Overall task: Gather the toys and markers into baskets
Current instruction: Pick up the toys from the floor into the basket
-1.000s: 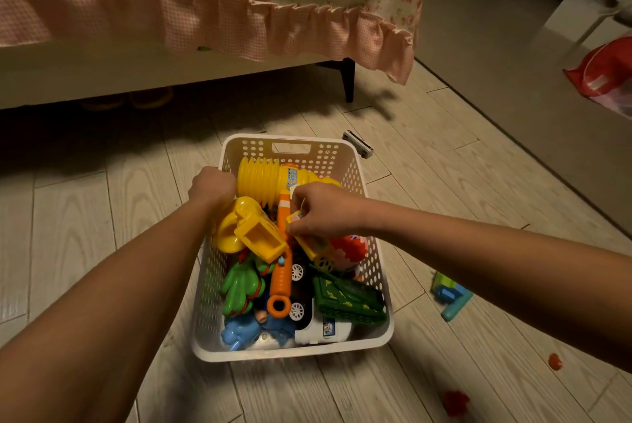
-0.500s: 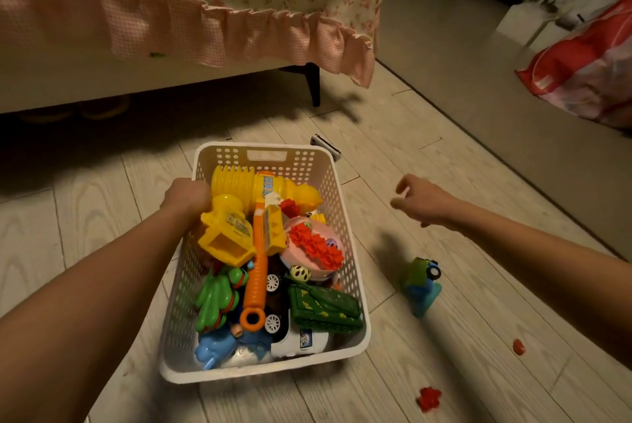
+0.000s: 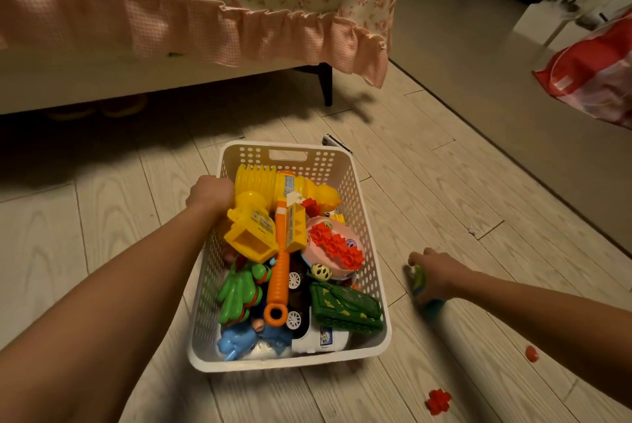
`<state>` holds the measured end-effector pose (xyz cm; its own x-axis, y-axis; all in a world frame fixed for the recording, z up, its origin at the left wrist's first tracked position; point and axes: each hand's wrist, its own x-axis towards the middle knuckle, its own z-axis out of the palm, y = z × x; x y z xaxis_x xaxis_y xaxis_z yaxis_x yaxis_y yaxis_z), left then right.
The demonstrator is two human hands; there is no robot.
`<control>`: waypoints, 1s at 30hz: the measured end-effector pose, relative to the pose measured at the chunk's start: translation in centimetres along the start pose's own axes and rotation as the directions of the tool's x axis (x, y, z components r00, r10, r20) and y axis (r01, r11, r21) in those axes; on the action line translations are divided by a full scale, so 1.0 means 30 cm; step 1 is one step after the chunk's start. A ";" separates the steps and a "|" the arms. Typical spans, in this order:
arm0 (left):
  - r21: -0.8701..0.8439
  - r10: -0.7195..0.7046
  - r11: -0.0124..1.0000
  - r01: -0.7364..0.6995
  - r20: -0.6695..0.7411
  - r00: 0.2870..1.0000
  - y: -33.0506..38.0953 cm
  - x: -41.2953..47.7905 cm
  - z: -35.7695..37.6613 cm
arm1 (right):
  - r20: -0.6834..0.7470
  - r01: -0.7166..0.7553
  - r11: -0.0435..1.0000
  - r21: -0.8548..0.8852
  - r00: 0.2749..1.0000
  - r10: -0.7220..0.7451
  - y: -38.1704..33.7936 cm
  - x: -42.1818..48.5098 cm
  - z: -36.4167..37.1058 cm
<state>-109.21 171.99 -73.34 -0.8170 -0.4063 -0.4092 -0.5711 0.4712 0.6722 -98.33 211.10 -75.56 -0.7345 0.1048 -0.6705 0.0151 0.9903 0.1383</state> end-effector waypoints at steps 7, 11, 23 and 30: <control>0.033 0.053 0.998 -0.052 -0.033 0.998 0.003 -0.018 -0.001 | -0.258 0.111 0.965 0.239 0.965 -0.047 0.002 0.000 -0.209; 0.050 0.075 0.996 -0.073 -0.038 0.996 -0.002 -0.017 -0.003 | -0.448 0.330 0.862 0.385 0.883 -0.138 -0.102 -0.083 -0.388; 0.059 0.093 0.994 -0.092 -0.025 0.995 -0.008 0.000 0.005 | -0.425 0.789 0.517 0.332 0.615 -0.665 -0.417 -0.348 -0.407; 0.073 0.085 0.994 -0.083 -0.024 0.996 -0.007 0.004 0.009 | -0.260 0.852 0.519 0.065 0.517 -0.816 -0.477 -0.397 -0.328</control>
<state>-109.22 172.04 -73.70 -0.8605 -0.3832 -0.3357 -0.5054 0.5592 0.6572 -96.47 194.79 -62.39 -0.5679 -0.7776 -0.2699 -0.5744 0.6093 -0.5467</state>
